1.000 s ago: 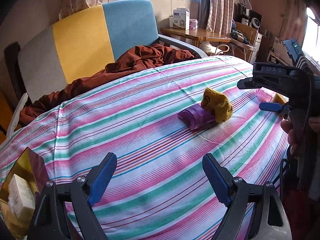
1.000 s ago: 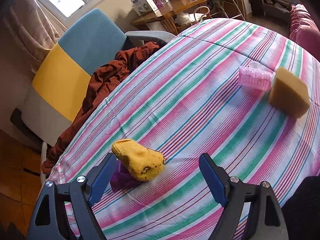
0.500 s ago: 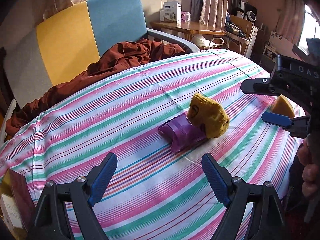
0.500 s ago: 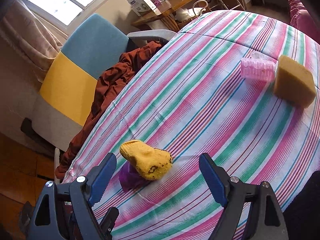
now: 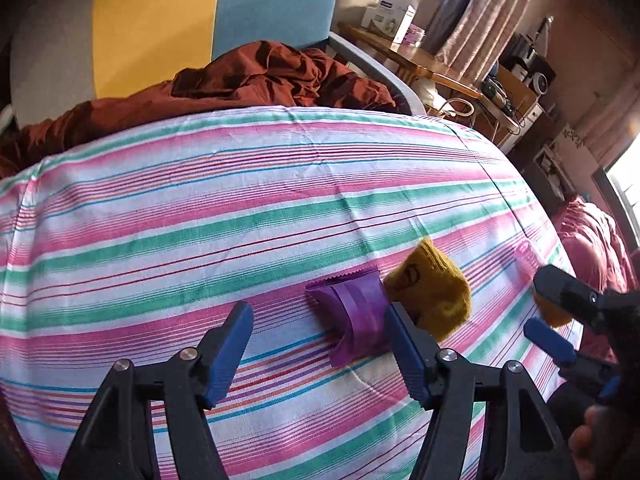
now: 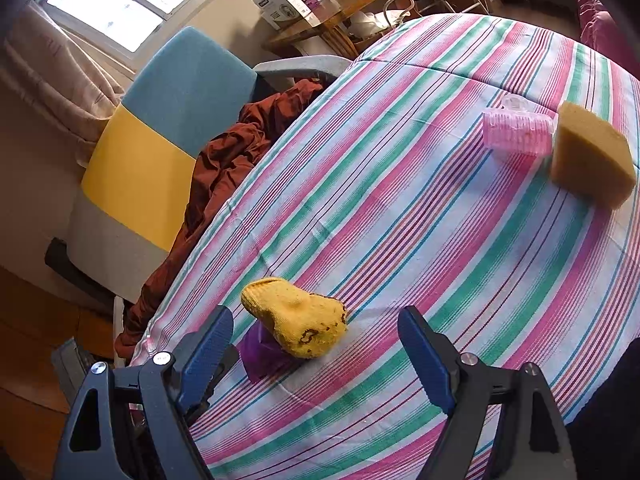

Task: Organize objects
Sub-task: 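Close the left tool on the second purple packet while the right tool moves to the yellow sock, then grasp the yellow sock with the right tool while the left tool lifts the purple packet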

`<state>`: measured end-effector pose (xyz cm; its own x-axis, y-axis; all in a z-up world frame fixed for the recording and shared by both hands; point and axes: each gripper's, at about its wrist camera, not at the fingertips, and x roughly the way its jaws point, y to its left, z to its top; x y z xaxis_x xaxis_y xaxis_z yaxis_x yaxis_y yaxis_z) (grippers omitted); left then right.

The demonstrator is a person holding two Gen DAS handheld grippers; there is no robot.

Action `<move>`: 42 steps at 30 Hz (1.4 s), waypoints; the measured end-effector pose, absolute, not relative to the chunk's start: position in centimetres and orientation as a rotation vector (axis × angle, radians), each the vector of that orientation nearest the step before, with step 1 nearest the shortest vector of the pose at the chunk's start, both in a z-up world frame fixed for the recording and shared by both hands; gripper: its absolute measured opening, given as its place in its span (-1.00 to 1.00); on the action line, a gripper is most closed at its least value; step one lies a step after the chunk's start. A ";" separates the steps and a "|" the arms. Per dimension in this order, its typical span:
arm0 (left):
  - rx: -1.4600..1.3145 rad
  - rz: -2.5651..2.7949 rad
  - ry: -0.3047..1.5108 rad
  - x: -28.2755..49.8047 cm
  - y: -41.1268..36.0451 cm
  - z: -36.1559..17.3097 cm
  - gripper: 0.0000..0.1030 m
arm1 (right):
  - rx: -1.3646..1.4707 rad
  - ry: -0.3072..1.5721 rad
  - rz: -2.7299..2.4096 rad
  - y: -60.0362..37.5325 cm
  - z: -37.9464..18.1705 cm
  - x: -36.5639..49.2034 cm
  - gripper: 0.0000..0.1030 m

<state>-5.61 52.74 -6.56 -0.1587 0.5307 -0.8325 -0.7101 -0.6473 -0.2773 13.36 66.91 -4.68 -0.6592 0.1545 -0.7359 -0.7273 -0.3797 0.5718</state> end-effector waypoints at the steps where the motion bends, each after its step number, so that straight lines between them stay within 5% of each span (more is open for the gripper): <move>1: -1.282 1.898 0.207 -5.9 53.0 -6.7 0.26 | -0.799 1.283 2.071 66.9 -4.7 13.4 0.67; 11: -1.348 1.843 0.282 -4.9 56.9 -9.4 0.24 | -0.811 1.284 2.045 67.2 -5.1 13.4 0.67; 13: -1.267 1.885 0.343 -4.1 56.9 -9.4 -0.25 | -0.819 1.273 2.041 67.3 -5.2 13.4 0.67; 28: -1.078 1.902 0.462 0.8 43.7 -9.4 -0.27 | -0.955 1.167 2.034 66.5 -6.0 11.6 0.67; 42: -1.068 1.930 0.341 1.8 38.3 -9.7 -0.27 | -1.228 0.677 2.009 65.8 -6.4 4.8 0.67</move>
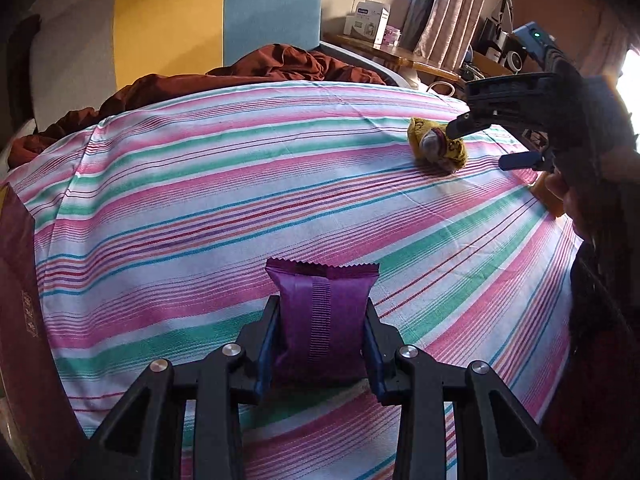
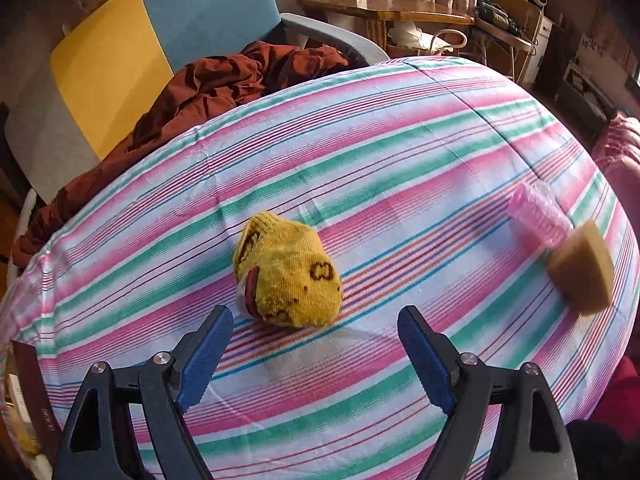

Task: Organize objects
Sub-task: 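Grasp the yellow sock with the right tool while the left tool lifts the purple packet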

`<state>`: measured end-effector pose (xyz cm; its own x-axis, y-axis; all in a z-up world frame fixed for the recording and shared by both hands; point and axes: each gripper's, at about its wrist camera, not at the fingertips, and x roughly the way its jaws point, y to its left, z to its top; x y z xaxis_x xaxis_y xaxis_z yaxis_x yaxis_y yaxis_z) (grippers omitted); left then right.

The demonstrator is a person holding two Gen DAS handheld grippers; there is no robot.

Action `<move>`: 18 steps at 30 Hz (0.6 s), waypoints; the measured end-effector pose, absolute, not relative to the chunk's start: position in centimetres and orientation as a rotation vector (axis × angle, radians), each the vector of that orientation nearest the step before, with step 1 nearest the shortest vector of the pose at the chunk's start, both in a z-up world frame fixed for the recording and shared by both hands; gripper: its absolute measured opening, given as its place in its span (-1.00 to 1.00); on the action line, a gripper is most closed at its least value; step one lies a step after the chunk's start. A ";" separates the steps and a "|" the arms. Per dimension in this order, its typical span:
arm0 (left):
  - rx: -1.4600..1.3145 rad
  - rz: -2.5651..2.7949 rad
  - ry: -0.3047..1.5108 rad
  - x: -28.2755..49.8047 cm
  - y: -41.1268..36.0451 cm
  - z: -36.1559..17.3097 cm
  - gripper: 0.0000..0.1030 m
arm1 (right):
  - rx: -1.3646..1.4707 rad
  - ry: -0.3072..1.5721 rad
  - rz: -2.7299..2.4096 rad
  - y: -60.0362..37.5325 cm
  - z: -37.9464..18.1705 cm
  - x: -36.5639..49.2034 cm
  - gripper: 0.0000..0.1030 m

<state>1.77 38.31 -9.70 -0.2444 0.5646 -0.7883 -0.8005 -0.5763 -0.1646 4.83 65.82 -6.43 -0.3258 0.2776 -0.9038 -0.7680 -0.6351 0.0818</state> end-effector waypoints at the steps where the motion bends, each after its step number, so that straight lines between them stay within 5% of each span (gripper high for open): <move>1: -1.068 1.931 0.334 1.8 38.3 -9.7 -0.27 | -1.246 0.648 1.999 66.2 -6.8 4.1 0.67; 6: -1.054 1.935 0.310 1.9 37.9 -9.7 -0.27 | -1.264 0.656 2.024 67.3 -8.9 2.4 0.61; 8: -1.043 1.942 0.307 2.0 37.9 -9.8 -0.26 | -1.323 0.709 2.046 67.3 -10.0 1.8 0.13; 10: -1.035 1.948 0.306 2.1 38.0 -9.8 -0.26 | -1.318 0.641 2.070 66.7 -9.6 1.4 -0.04; 18: -1.021 1.962 0.320 2.4 37.9 -9.9 -0.26 | -1.392 0.557 2.260 63.0 -8.9 -0.2 -0.15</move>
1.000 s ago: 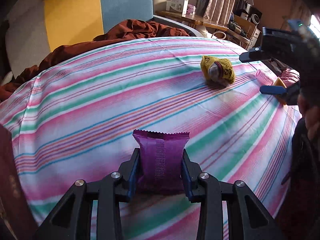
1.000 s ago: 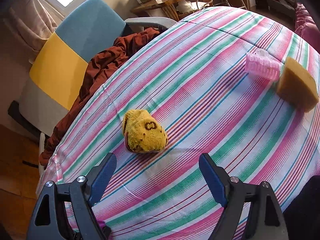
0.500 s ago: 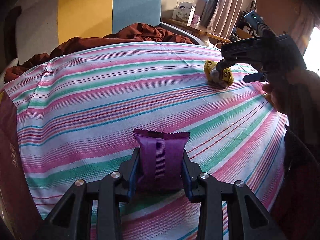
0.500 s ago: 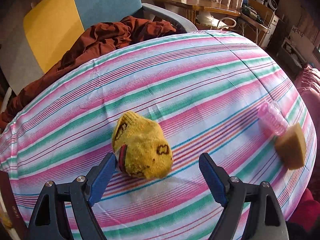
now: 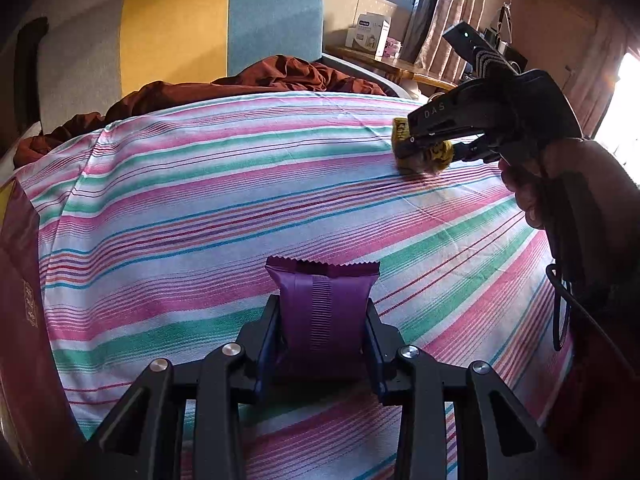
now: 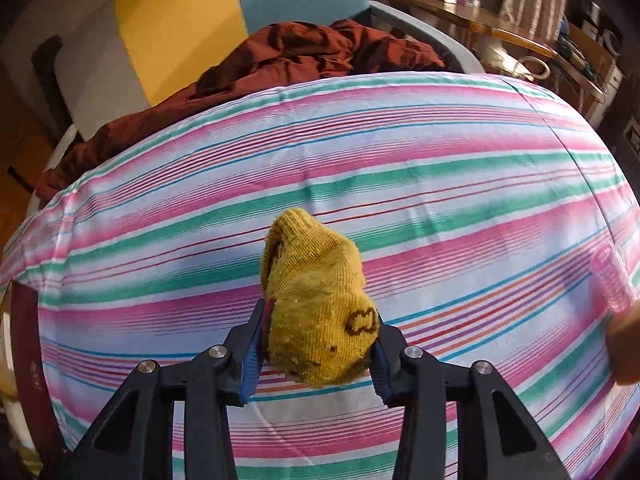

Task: Organize objects
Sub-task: 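Grasp the yellow sock with the right tool while the left tool lifts the purple packet, then lower the purple packet into the gold tray and open the left tool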

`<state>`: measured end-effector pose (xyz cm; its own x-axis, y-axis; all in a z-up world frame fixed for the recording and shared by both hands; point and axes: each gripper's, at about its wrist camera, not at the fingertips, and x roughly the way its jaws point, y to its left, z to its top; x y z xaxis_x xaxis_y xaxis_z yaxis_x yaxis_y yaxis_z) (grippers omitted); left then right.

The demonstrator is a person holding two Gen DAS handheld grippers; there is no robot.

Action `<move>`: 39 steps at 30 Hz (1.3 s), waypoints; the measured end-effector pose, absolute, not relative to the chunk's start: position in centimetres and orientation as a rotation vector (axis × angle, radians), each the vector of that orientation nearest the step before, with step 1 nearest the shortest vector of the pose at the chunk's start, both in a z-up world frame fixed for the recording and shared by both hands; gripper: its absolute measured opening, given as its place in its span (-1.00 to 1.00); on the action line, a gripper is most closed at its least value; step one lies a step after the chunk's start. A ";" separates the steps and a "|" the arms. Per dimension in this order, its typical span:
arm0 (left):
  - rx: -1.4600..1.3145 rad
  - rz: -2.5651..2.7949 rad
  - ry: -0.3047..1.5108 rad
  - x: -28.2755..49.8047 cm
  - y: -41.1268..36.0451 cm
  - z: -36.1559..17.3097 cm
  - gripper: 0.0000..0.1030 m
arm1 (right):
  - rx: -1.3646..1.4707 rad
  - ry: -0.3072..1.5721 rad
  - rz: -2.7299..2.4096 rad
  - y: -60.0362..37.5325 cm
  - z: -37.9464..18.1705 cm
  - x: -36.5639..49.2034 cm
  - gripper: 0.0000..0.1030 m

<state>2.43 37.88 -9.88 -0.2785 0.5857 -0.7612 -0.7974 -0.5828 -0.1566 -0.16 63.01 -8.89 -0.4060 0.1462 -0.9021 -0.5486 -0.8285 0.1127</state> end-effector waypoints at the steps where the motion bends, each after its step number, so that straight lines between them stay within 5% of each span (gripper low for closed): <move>1: -1.021 1.963 0.322 2.5 37.8 -9.9 -0.26 | -1.420 0.531 2.285 62.2 -9.0 -0.6 -0.15; 14: -1.061 1.993 0.292 3.1 34.2 -7.5 -0.30 | -1.508 0.367 2.355 59.3 -9.6 -1.3 -0.15; 25: -1.060 2.278 0.060 -2.0 21.1 -1.4 -0.29 | -1.517 0.297 2.345 58.1 -9.7 -0.9 -0.15; 39: -1.239 2.537 0.093 -6.0 14.2 -5.6 -0.23 | -1.509 0.256 2.333 57.9 -9.7 -1.2 -0.15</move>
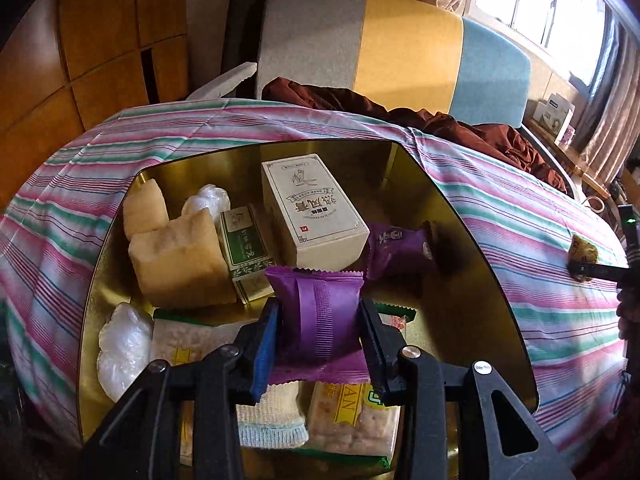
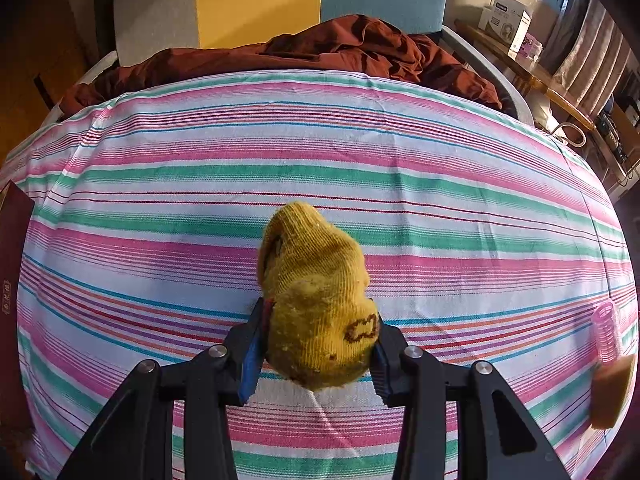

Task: Organize objects
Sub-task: 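Lower the purple packet into the gold tray and open the left tool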

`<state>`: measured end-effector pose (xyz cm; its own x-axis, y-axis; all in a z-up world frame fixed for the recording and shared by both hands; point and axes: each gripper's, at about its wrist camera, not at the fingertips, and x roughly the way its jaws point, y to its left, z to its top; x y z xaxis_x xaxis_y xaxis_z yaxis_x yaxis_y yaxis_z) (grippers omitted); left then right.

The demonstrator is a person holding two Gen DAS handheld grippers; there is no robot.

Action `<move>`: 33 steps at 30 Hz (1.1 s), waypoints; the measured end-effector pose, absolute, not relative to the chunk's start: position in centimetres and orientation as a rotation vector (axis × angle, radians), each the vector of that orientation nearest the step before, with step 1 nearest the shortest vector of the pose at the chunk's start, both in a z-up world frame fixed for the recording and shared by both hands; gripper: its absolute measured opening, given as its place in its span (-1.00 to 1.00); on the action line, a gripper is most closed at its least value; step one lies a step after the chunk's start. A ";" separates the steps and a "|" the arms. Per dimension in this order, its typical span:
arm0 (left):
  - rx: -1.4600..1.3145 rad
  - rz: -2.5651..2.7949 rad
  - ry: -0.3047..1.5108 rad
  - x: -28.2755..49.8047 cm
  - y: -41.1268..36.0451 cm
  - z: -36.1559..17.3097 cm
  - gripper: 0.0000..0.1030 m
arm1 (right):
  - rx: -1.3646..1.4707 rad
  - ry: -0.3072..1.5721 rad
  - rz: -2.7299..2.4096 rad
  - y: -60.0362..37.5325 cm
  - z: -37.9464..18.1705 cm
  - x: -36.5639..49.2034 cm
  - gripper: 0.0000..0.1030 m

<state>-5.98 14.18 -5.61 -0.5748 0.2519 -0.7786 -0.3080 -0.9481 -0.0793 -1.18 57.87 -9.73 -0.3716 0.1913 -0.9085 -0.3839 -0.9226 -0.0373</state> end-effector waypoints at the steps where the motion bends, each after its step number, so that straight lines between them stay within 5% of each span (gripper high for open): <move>1: -1.233 2.538 0.108 -5.9 14.3 -5.6 -0.22 | -1.510 0.253 2.333 57.9 -9.8 -1.2 -0.15; 7: -1.194 2.562 0.101 -5.5 13.9 -5.0 0.15 | -1.508 0.234 2.324 57.7 -9.9 -1.2 -0.15; 27: -1.062 2.633 0.048 -2.7 9.8 -1.4 0.43 | -1.545 0.312 2.602 43.9 -4.6 -1.4 -0.15; 33: -1.080 2.661 0.001 -2.1 7.8 -1.5 0.71 | -1.517 0.283 2.815 35.1 -1.8 -1.4 -0.15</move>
<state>-2.14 7.79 -1.48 -0.6859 0.2465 -0.6847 -0.2471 -0.9639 -0.0995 -1.43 35.09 -1.76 -0.5517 -0.1430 -0.8217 -0.0234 -0.9822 0.1866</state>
